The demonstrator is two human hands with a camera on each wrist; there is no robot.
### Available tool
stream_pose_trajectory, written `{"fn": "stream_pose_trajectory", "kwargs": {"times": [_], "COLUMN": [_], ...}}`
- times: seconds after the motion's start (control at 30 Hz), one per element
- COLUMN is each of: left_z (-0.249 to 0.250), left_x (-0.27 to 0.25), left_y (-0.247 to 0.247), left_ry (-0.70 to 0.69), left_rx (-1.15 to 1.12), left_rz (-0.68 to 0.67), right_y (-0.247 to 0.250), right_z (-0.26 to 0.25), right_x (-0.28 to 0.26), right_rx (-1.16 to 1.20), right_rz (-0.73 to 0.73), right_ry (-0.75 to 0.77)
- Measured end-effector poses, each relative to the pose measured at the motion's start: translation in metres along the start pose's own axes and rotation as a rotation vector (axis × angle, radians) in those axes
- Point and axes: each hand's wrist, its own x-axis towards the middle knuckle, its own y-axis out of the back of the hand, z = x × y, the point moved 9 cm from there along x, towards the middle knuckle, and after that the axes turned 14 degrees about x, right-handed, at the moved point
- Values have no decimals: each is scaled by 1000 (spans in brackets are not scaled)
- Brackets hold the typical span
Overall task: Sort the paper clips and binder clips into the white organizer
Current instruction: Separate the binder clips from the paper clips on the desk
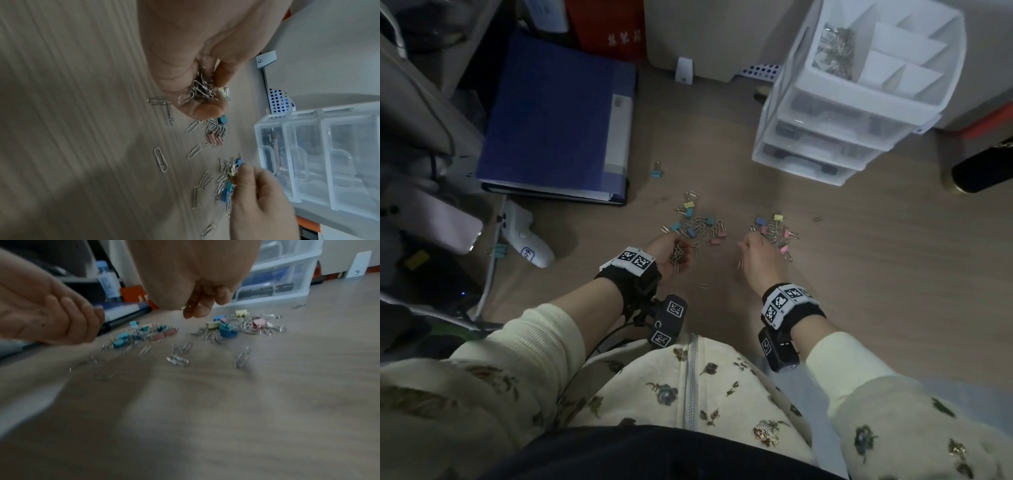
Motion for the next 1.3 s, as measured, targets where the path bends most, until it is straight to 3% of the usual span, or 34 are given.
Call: {"fn": "stream_pose_trajectory", "kwargs": {"times": [0.2,0.37,0.5,0.6,0.73,0.8,1.03,1.3], "left_z": [2,7,4,0,5,8,9,7], "left_x": [1,-3,2,6,10,11,14,18], "left_y": [-25,-32,-17,7,34,43,50,63], "left_ry": [-15,-59,-24,-11,-21,-19,9,23], "left_rx": [-12,-8,-79,-116,-163,-178,-155,-142], "left_rz": [-109,-150,-96,29,126,145,124,138], "right_y": [11,-3,-4,-17,-61,-73,-73,-81], "right_z": [-44,-80,-61,-47,-47,-47,-54,-68], "right_x": [6,4,10,10,-9,-18,-12,-7], "right_rx": [357,429,456,352,-28,-177,-216,-180], "right_rz": [-107,-220,-137,-189,-527,-603,-464,-432], "right_ry": [94,226,171,145,238,304,354,332]}}
